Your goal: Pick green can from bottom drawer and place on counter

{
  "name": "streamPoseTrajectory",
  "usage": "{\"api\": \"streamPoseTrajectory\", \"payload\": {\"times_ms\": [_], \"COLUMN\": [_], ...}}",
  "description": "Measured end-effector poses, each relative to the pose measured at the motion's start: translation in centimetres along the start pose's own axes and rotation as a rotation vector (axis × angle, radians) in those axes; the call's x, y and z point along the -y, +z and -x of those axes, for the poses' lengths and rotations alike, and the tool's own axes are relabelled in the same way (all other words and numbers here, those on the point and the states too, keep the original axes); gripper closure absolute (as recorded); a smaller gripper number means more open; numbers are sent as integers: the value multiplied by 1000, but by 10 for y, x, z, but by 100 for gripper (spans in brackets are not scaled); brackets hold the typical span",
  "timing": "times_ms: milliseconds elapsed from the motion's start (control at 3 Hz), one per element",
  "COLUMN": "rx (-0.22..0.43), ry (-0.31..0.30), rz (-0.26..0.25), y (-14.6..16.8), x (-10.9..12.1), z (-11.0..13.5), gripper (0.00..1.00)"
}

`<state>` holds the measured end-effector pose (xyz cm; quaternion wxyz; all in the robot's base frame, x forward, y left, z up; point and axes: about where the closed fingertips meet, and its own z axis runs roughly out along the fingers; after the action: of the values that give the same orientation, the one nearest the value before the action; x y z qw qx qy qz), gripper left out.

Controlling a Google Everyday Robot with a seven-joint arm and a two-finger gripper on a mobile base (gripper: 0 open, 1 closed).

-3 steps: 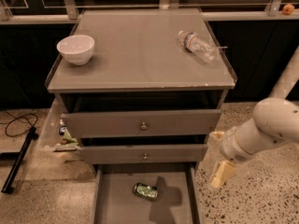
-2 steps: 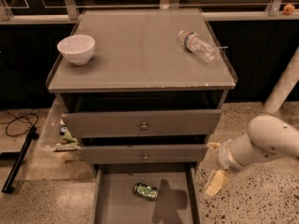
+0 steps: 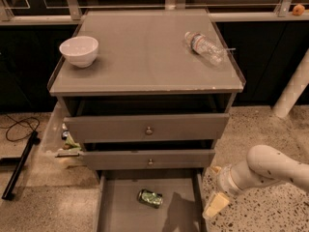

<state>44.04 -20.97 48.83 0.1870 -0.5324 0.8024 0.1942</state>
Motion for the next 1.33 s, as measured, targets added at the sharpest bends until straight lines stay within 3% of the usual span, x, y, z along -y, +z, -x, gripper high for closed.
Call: {"api": "streamPoseTrajectory", "payload": {"times_ms": [333, 667, 1333], "rx": [1, 41, 260], "ry": [-3, -10, -4], "rz": [0, 15, 12], "y": [2, 37, 120], "x": [-2, -3, 16], "z": [0, -4, -4], "gripper": [0, 0, 0]}}
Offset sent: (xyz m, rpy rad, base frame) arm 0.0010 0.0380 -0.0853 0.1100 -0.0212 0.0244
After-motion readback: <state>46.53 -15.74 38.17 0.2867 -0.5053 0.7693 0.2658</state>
